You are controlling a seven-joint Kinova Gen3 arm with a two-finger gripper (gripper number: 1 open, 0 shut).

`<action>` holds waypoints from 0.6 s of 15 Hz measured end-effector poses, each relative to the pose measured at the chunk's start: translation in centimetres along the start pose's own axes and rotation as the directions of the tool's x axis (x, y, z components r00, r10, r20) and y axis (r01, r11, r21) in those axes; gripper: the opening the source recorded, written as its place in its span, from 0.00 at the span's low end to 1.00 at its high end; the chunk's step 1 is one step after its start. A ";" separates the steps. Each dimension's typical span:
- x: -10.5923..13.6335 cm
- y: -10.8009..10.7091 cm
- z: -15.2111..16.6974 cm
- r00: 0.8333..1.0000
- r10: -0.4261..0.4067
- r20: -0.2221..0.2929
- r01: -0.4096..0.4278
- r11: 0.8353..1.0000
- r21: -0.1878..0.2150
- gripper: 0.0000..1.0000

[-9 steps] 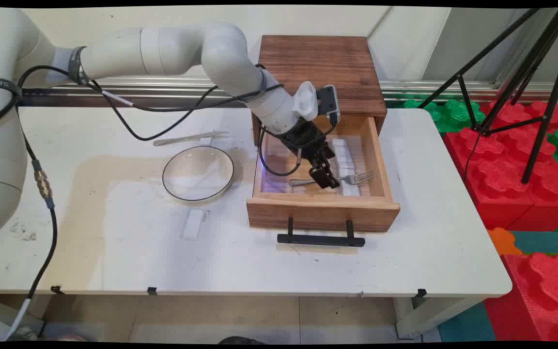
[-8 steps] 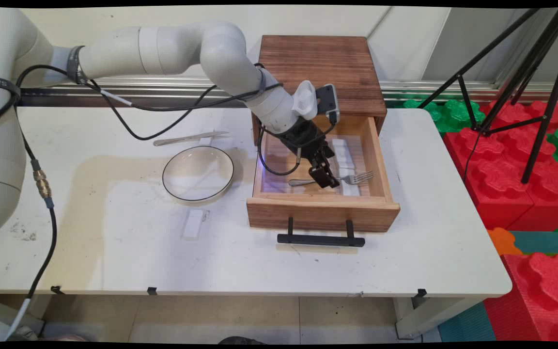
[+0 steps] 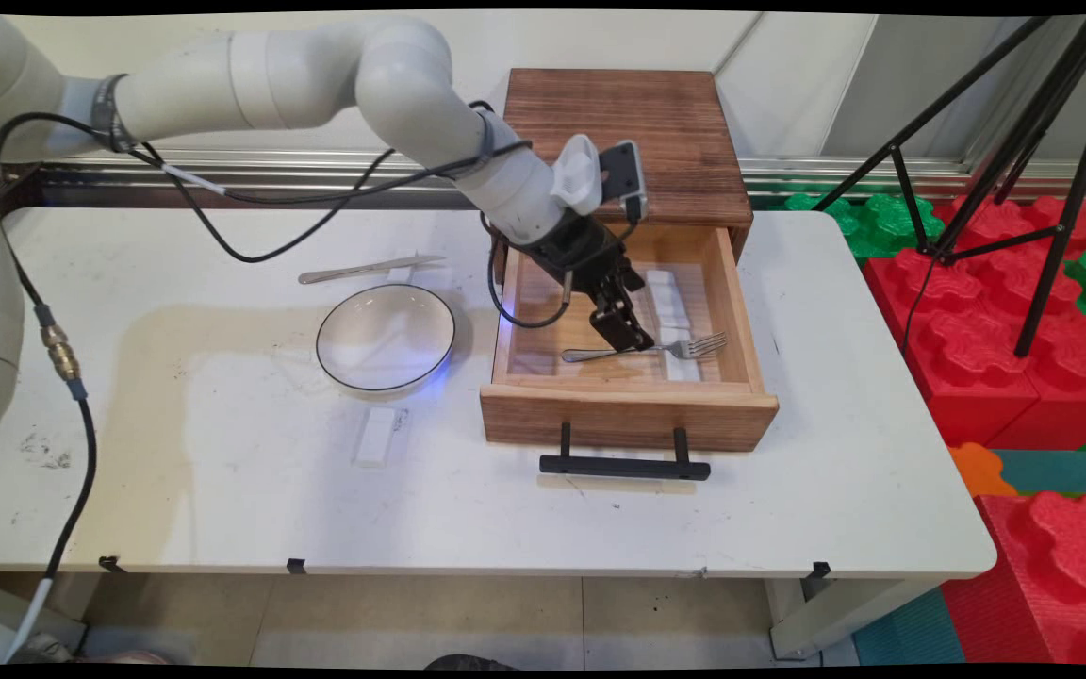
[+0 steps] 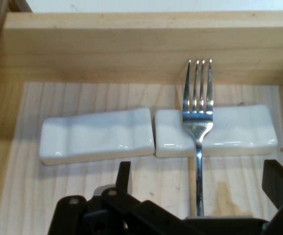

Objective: Pick up the knife from the left of the white plate

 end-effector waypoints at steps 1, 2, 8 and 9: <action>0.0 0.1 -0.4 1.000 0.002 -0.004 -0.002 1.000 0.002 1.00; 0.1 0.2 -1.0 1.000 0.006 -0.010 -0.006 1.000 0.005 1.00; -0.2 0.7 -4.1 0.999 0.021 -0.036 -0.020 1.000 0.024 1.00; -0.4 0.7 -4.7 0.999 0.024 -0.039 -0.023 0.999 0.028 1.00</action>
